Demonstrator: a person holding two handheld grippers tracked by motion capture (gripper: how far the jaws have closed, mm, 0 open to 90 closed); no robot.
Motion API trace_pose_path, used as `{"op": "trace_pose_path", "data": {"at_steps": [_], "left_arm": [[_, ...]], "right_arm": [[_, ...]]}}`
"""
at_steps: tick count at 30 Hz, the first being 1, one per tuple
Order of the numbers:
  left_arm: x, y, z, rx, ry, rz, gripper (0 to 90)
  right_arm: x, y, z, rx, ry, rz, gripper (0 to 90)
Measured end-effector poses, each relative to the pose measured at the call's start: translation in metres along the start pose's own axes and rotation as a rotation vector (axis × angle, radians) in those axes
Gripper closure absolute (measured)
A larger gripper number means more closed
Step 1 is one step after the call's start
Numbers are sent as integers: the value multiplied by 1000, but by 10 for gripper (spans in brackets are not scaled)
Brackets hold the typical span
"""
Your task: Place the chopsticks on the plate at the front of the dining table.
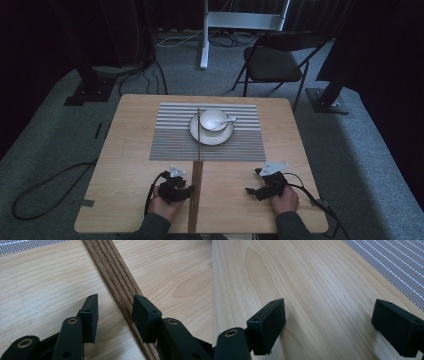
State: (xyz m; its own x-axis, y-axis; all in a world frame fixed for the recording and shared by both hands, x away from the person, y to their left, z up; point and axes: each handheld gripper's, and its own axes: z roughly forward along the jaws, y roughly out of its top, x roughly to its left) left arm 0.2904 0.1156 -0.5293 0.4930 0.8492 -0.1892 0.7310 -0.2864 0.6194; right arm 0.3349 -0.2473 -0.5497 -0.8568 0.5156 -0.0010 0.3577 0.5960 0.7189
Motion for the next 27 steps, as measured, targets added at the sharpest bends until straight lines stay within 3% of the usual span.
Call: {"op": "trace_pose_path", "data": {"at_steps": [6,9,12,27], "left_arm": [[-1,0,0,1,11,10,571],[-2,0,0,4,-9,-1,568],[-5,-1,0,6,9,19,573],[-7,-4,-3,12,53,35,600]], "right_arm": [[0,0,0,0,0,0,113],[0,0,0,0,0,0,113],[0,0,0,0,0,0,113],[0,0,0,0,0,0,114]]}}
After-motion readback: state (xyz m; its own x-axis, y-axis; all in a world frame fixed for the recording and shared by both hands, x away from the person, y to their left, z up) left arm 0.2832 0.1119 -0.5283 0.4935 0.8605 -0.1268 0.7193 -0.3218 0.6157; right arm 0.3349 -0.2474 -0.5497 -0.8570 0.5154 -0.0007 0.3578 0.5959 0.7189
